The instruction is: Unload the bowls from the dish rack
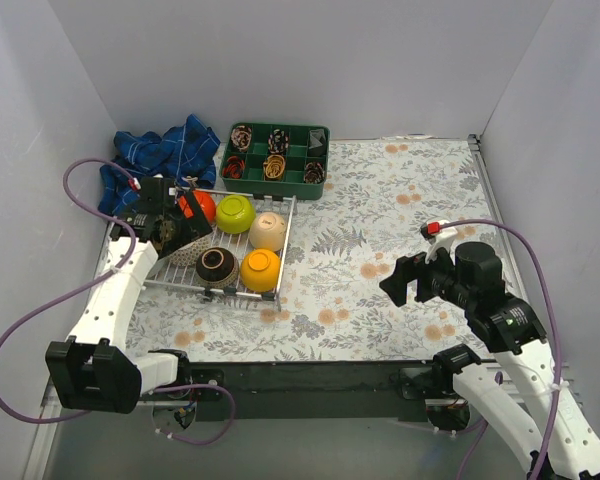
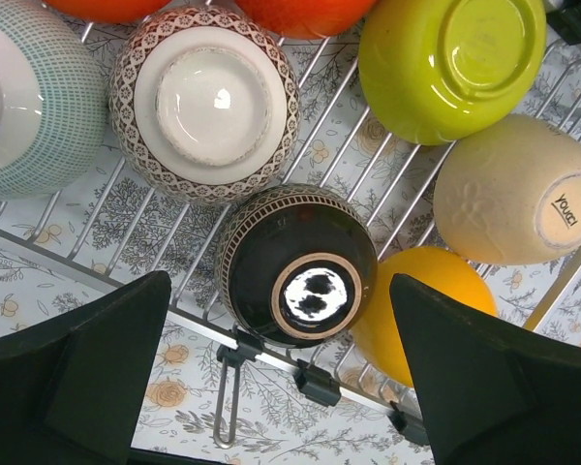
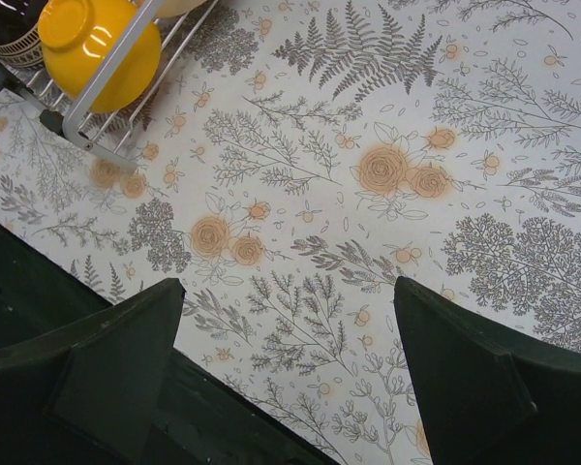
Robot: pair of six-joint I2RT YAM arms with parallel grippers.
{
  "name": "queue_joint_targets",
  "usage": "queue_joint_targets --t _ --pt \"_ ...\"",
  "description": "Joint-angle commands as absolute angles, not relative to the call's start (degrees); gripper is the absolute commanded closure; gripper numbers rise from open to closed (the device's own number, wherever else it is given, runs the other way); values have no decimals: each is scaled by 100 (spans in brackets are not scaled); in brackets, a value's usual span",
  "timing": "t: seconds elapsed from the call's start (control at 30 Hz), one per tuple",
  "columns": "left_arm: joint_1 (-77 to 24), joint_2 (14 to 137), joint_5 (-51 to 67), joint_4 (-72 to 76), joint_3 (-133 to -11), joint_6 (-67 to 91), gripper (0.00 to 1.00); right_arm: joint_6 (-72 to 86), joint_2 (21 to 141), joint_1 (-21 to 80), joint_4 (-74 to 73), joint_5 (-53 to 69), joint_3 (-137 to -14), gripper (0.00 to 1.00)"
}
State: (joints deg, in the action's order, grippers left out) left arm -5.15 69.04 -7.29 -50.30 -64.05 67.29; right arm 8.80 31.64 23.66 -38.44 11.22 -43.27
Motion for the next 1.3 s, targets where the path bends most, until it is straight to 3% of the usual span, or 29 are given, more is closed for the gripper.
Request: queue_joint_targets --t 0.0,0.43,0.93,1.27 --pt "-571 6662 -799 -4887 -6145 6557 2 756 3278 2382 -3779 1187 -4474 2" --pt "-580 6732 -1696 -4773 -6275 6452 2 782 3866 2382 -3419 1274 -4289 2" --pt "-791 7574 -1152 -3911 -7003 5159 2 694 4192 2382 -3287 1380 -4411 1" --pt "-826 8384 -98 -3236 -6927 8356 2 844 4614 2382 -3445 1450 -4597 2"
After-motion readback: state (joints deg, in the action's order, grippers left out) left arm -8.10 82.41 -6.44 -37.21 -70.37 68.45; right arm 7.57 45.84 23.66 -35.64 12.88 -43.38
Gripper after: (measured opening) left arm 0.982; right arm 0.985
